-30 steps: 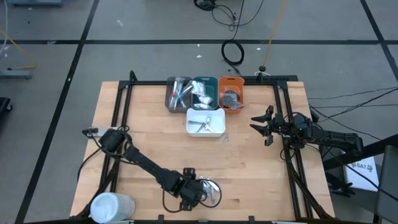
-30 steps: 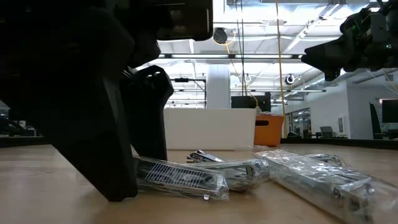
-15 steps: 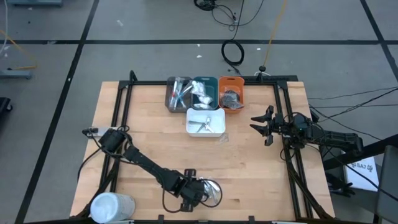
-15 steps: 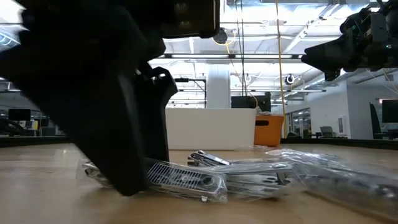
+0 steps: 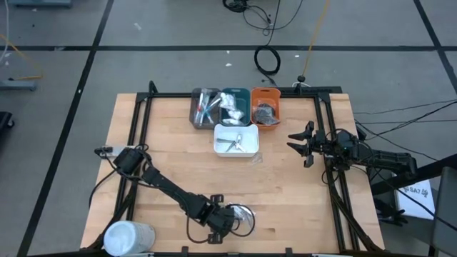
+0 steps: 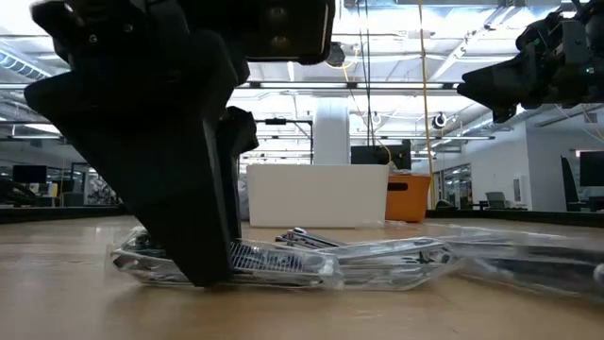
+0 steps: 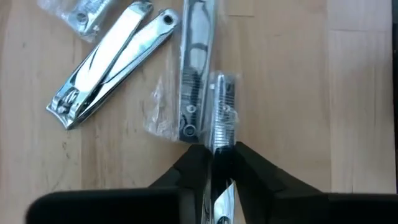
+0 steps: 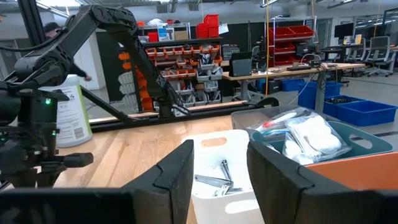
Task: Pick & Place Travel size toiletries
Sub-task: Put the silver nail cutter into the white bin
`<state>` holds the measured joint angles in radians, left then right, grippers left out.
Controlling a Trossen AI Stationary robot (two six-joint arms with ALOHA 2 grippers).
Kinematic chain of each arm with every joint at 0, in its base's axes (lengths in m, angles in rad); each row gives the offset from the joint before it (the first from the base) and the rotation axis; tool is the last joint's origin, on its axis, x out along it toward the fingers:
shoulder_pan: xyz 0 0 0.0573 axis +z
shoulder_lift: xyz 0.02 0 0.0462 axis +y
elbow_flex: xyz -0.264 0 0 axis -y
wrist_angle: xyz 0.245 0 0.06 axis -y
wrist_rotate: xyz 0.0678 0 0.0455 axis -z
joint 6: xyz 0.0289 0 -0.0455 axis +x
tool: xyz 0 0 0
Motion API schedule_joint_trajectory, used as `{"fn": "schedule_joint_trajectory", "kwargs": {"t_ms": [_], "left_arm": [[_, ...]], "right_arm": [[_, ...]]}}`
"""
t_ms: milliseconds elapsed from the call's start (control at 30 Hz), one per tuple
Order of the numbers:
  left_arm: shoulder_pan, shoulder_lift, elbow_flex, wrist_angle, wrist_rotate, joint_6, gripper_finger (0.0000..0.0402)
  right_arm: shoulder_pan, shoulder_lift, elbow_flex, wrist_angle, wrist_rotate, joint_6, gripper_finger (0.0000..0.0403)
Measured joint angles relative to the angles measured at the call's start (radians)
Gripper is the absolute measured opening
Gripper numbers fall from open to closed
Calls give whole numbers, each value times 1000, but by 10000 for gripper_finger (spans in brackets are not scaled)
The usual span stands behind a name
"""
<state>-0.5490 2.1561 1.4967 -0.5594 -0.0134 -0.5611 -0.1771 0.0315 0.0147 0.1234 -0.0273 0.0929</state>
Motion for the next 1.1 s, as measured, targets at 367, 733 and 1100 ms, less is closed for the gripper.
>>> {"fn": "schedule_joint_trajectory", "kwargs": {"t_ms": [367,733,1100], "left_arm": [[-1,-88,-6,-42,-32,89,32],[-3,-176,-4,-233,-117,124,27],[43,-409,-405,184,-179,106,27]], "right_arm": [[0,0,0,0,0,0,141],[0,0,0,0,0,0,141],[0,0,0,0,0,0,141]]}}
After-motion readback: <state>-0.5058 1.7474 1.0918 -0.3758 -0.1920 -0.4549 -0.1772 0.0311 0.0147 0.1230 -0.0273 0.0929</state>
